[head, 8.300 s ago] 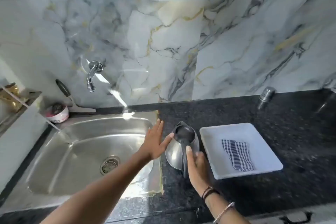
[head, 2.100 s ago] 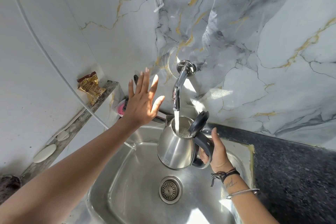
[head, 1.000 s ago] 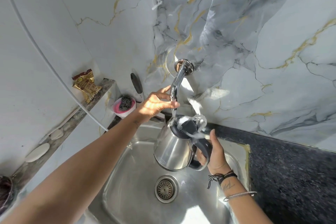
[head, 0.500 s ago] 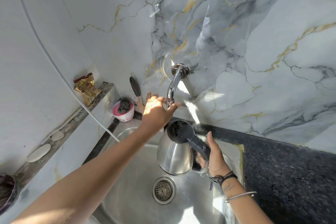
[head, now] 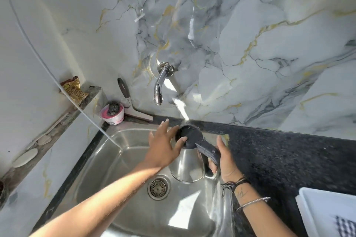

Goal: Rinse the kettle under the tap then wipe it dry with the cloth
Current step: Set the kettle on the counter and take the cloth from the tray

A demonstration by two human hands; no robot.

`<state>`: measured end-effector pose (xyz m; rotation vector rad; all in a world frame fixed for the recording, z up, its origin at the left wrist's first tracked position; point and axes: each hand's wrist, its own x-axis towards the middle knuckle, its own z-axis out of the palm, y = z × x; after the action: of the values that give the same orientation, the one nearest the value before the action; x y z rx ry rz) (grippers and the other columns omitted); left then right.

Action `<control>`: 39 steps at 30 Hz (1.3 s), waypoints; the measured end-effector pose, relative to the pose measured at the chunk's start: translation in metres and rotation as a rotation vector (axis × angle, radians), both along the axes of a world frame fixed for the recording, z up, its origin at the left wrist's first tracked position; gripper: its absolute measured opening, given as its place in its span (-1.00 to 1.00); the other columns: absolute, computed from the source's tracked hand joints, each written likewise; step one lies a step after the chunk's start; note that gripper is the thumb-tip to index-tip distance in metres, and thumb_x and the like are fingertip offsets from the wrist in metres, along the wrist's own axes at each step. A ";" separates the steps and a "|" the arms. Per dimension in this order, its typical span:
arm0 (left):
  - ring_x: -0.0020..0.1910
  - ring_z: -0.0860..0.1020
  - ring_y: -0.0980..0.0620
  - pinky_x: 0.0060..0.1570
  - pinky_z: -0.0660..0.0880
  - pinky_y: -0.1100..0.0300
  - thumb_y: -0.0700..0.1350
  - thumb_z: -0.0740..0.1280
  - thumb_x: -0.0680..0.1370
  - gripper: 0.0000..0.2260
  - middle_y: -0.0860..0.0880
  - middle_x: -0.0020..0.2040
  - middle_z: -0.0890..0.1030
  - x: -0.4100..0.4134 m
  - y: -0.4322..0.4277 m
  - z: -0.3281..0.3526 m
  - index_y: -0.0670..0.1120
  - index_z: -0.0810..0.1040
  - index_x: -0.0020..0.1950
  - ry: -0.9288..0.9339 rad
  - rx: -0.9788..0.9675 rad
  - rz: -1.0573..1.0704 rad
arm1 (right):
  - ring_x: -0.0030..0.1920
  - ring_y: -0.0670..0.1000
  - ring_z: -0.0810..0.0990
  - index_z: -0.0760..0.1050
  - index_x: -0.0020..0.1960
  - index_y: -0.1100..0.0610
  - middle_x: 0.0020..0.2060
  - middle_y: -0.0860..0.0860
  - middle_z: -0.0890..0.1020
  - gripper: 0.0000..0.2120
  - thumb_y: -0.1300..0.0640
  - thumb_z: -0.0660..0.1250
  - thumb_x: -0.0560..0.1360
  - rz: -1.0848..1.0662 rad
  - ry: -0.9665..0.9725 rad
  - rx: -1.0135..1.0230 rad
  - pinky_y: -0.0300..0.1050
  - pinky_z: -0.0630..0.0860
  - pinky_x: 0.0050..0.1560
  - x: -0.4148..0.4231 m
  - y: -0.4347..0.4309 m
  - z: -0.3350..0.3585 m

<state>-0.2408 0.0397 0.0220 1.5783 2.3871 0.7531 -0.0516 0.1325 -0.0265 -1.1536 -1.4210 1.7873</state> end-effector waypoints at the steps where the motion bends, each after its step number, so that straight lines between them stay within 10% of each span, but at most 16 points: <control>1: 0.55 0.17 -0.10 0.50 -0.01 -0.26 0.34 0.15 0.54 -0.43 -0.11 0.57 0.22 0.011 0.003 0.003 0.08 0.39 0.46 0.020 0.007 -0.026 | -0.71 0.02 0.26 0.38 -0.61 0.18 -0.72 0.09 0.36 -0.15 -0.64 0.14 0.25 -0.027 -0.001 0.003 -0.21 0.19 -0.57 0.011 -0.003 0.005; 18: 0.58 -0.23 -0.08 0.44 -0.30 -0.22 0.29 0.10 0.59 -0.45 -0.07 0.62 -0.17 0.212 0.047 -0.001 0.11 0.25 0.54 -0.003 -0.310 -0.456 | -0.61 0.12 0.37 0.32 -0.63 0.19 -0.68 0.12 0.37 -0.11 -0.60 -0.01 0.41 -0.454 -0.133 0.109 -0.06 0.41 -0.46 0.215 -0.083 0.002; 32: 0.59 -0.11 -0.07 0.48 -0.19 -0.19 0.30 0.13 0.58 -0.50 -0.04 0.63 -0.06 0.247 0.010 -0.019 0.27 0.23 0.51 -0.020 -0.362 -0.452 | -0.60 0.01 0.45 0.39 -0.55 0.30 -0.62 0.16 0.46 -0.22 -0.20 0.02 0.65 -0.556 -0.052 0.038 -0.29 0.43 -0.47 0.226 -0.152 -0.015; 39: 0.59 0.01 -0.11 0.51 -0.08 -0.16 0.31 0.11 0.58 -0.45 -0.10 0.62 0.03 0.259 -0.012 -0.023 0.20 0.19 0.54 -0.055 -0.280 -0.343 | -0.38 0.03 0.59 0.48 -0.40 0.17 -0.44 0.04 0.61 -0.39 -0.22 0.09 0.63 -0.453 -0.143 0.054 -0.06 0.53 -0.26 0.253 -0.151 -0.021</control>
<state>0.0184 0.0276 -0.0014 1.7499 1.9990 0.3705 0.2014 -0.0188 -0.0471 -1.4616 -1.1569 1.3660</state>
